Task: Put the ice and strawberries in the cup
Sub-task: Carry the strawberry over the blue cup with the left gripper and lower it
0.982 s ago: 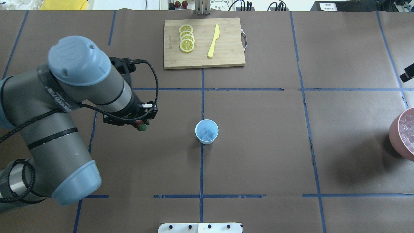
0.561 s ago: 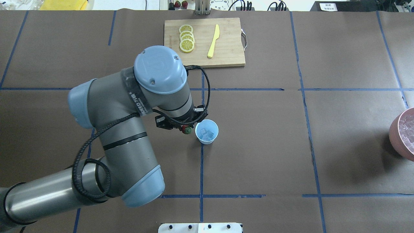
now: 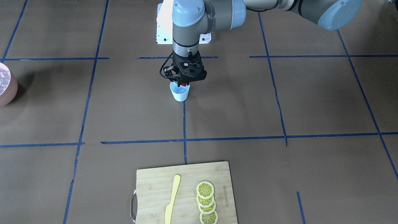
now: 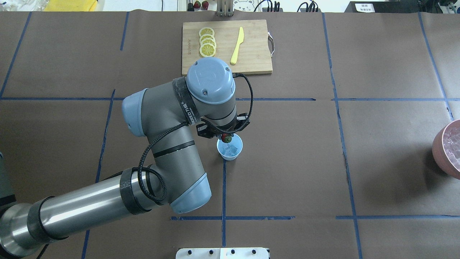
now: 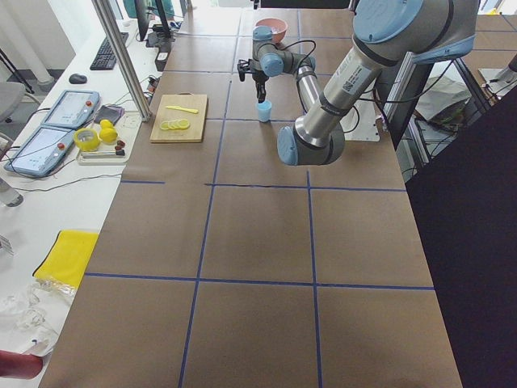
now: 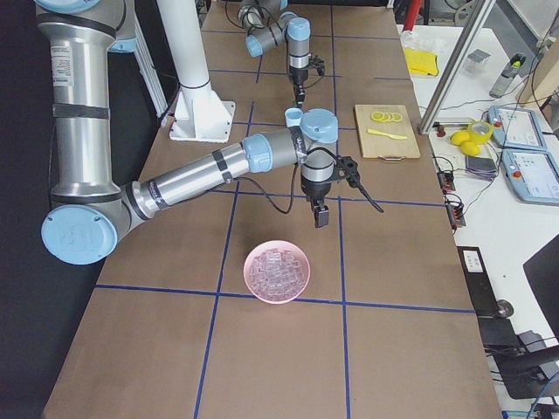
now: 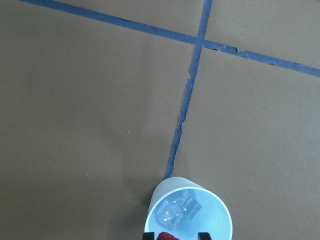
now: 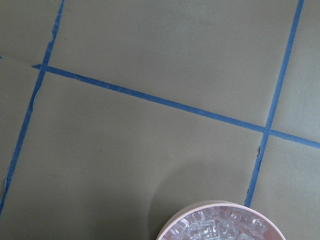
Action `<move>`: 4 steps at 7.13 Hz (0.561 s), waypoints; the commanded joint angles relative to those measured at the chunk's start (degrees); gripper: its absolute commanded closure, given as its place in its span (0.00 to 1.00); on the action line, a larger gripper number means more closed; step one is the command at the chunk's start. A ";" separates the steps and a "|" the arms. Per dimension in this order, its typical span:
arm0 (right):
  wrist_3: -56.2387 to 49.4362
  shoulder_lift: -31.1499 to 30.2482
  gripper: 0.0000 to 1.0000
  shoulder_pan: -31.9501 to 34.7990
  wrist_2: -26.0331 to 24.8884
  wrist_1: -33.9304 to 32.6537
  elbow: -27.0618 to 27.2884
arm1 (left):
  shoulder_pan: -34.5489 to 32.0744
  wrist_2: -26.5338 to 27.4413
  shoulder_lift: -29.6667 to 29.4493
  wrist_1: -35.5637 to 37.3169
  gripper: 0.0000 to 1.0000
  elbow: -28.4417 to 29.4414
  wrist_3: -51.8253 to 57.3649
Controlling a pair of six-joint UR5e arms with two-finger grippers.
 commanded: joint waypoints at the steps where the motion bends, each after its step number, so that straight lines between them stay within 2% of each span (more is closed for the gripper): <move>1: 0.01 -0.02 0.00 0.01 0.13 0.04 0.00 | 0.63 0.09 -0.39 -0.58 1.00 0.99 0.00; 2: 0.01 -0.02 0.00 0.01 0.13 0.04 0.00 | 0.72 0.09 -0.39 -0.58 0.96 0.99 0.09; 3: 0.01 -0.10 0.00 0.01 0.21 0.04 0.08 | 1.07 0.09 -0.22 -0.58 0.72 1.08 0.26; 4: 0.01 -0.10 0.00 0.09 0.13 0.04 0.09 | 1.25 0.09 -0.22 -0.58 0.19 1.08 0.53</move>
